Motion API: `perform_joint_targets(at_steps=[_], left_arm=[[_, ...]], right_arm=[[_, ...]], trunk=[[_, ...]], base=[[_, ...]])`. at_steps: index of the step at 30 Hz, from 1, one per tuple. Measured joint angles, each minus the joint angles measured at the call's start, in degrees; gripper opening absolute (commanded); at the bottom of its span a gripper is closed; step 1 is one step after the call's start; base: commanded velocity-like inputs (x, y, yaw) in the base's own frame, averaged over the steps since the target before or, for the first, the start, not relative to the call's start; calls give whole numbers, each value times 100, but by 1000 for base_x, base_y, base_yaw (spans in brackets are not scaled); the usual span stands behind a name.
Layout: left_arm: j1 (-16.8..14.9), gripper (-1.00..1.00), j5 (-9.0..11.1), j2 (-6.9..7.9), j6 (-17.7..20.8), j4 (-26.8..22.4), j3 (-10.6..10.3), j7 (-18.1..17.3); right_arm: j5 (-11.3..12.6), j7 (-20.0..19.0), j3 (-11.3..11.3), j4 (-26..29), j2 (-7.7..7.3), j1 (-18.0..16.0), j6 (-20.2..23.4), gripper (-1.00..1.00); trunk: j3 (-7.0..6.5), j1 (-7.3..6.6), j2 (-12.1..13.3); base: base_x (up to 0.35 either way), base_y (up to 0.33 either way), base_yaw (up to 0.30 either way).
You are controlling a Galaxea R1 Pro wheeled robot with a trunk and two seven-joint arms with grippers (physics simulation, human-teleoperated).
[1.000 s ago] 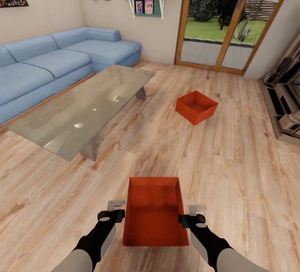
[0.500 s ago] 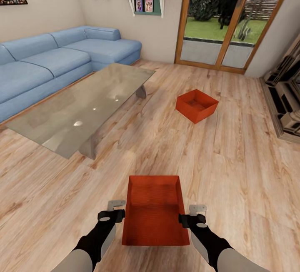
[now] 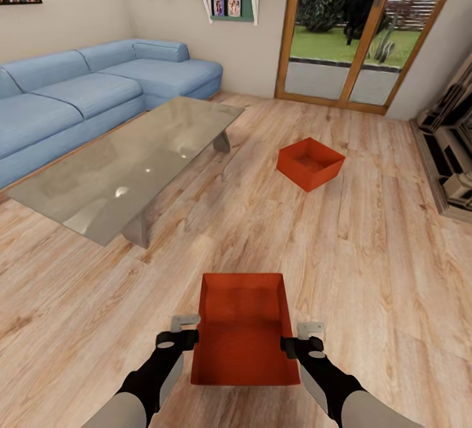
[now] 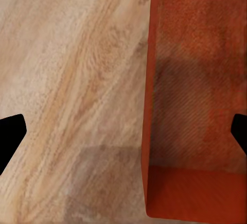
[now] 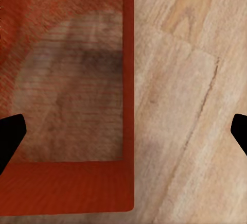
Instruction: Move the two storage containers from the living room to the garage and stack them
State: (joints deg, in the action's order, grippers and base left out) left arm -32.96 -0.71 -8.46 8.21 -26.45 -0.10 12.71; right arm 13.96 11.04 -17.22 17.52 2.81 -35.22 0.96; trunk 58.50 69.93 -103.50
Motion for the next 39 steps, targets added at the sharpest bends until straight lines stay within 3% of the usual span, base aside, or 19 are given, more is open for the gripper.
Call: perform_joint_targets(at_steps=[3,15,21,33,39], left_arm=[[0,100,0,-3,3,0,-3,-58],[0,100,-8,-9,-4,-7,-4,-60],[0,100,-2,-14,-4,-4,-5,-67],[0,100,-1,-22,-4,0,-6,-68],[0,100,0,-25,-4,2,-5,-68]], right_arm=[[0,0,-3,0,8,0,-1,100],[0,0,-4,0,-3,0,3,100],[0,-7,-10,0,7,0,2,100],[0,-9,-5,0,-19,0,7,100],[0,-9,-5,0,-2,0,7,100]], trunk=[[54,66,-120],[54,66,-122],[162,198,-361],[162,198,-362],[269,330,-602]], base=[[0,0,0],[0,0,0],[0,0,0],[0,0,0],[0,0,0]])
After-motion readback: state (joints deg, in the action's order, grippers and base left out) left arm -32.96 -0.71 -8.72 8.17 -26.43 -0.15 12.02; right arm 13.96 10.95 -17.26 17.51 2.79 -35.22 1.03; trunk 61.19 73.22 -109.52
